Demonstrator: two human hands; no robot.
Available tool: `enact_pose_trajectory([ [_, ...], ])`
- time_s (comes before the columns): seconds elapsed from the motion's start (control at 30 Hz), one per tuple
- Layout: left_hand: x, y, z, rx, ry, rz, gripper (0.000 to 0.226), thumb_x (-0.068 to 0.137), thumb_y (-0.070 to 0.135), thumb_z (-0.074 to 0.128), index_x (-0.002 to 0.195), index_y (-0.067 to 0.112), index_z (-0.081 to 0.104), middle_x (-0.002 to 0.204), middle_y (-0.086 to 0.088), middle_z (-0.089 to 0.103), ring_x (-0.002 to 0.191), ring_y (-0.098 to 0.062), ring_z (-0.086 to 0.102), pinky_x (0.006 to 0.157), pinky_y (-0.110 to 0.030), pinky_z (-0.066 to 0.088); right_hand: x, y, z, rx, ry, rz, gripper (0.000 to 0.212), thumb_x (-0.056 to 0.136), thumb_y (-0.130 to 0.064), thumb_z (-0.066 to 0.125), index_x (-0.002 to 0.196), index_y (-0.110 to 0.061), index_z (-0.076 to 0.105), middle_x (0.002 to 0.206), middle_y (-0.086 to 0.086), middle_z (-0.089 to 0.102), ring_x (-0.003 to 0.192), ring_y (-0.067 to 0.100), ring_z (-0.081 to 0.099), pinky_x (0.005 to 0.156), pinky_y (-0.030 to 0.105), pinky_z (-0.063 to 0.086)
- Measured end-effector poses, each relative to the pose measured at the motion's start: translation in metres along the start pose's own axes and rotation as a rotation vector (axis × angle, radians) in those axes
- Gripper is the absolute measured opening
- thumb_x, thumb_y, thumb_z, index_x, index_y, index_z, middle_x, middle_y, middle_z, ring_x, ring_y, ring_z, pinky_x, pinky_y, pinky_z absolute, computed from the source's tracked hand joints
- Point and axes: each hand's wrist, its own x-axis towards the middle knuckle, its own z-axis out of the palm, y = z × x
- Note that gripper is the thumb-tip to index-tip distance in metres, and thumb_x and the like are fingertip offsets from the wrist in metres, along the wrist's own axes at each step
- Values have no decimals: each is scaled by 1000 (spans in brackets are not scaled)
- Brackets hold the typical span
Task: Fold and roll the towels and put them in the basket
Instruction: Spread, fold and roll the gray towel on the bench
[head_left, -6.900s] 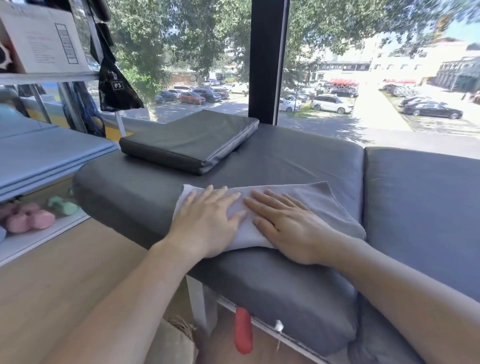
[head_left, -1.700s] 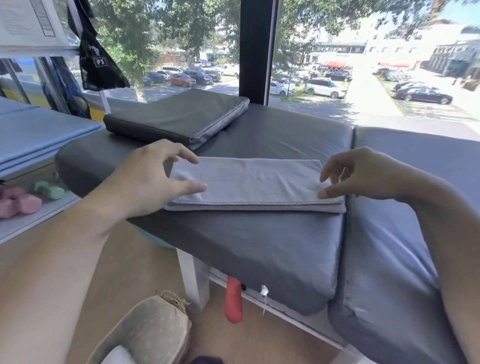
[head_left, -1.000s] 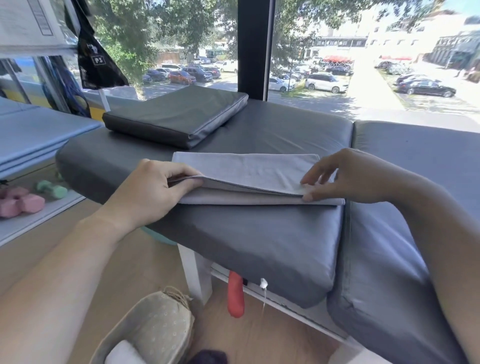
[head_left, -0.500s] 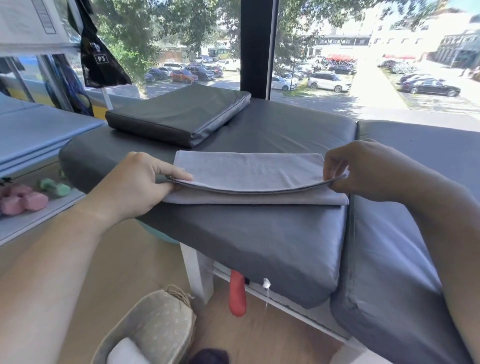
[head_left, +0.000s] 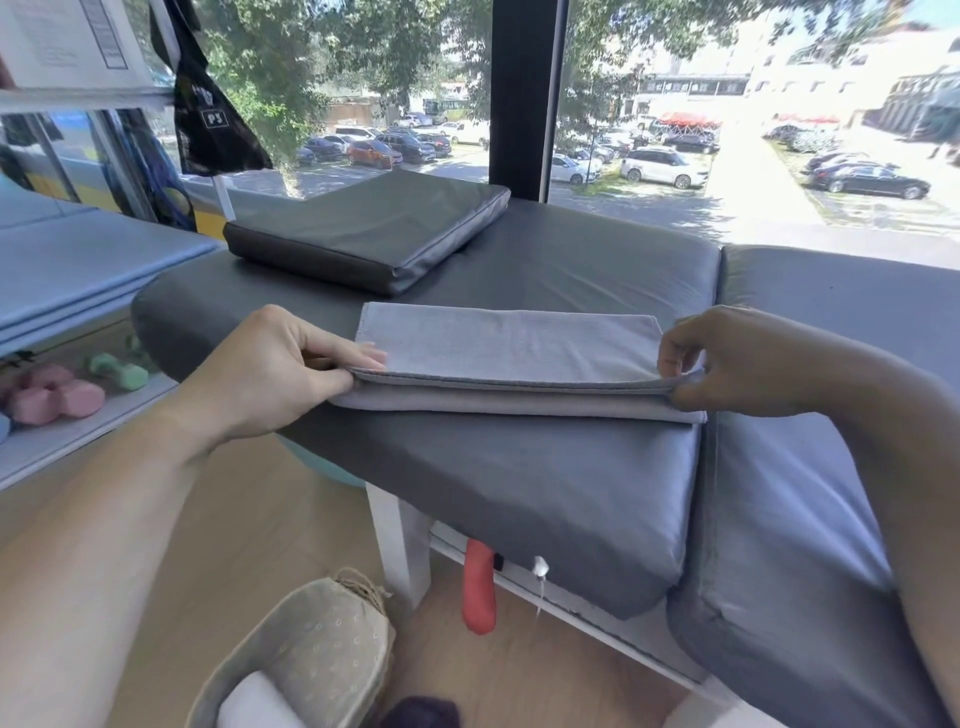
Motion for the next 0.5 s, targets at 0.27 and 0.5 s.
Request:
enact_pose_trajectory([
  [0.27, 0, -4, 3, -14, -68, -8, 14, 77, 16, 85, 77, 25, 74, 107, 26, 74, 109, 7, 66, 100, -20, 46, -3, 0, -2, 14, -28, -29, 9, 77, -31, 81, 76, -34, 72, 95, -15, 66, 75, -20, 54, 64, 12, 36],
  [0.5, -3, -4, 3, 18, -77, -11, 35, 61, 49, 83, 67, 18, 72, 109, 25, 72, 105, 7, 64, 91, -20, 41, -7, -3, -11, 76, -119, 32, 29, 65, -68, 77, 65, -38, 78, 92, -14, 71, 79, 1, 64, 75, 27, 47],
])
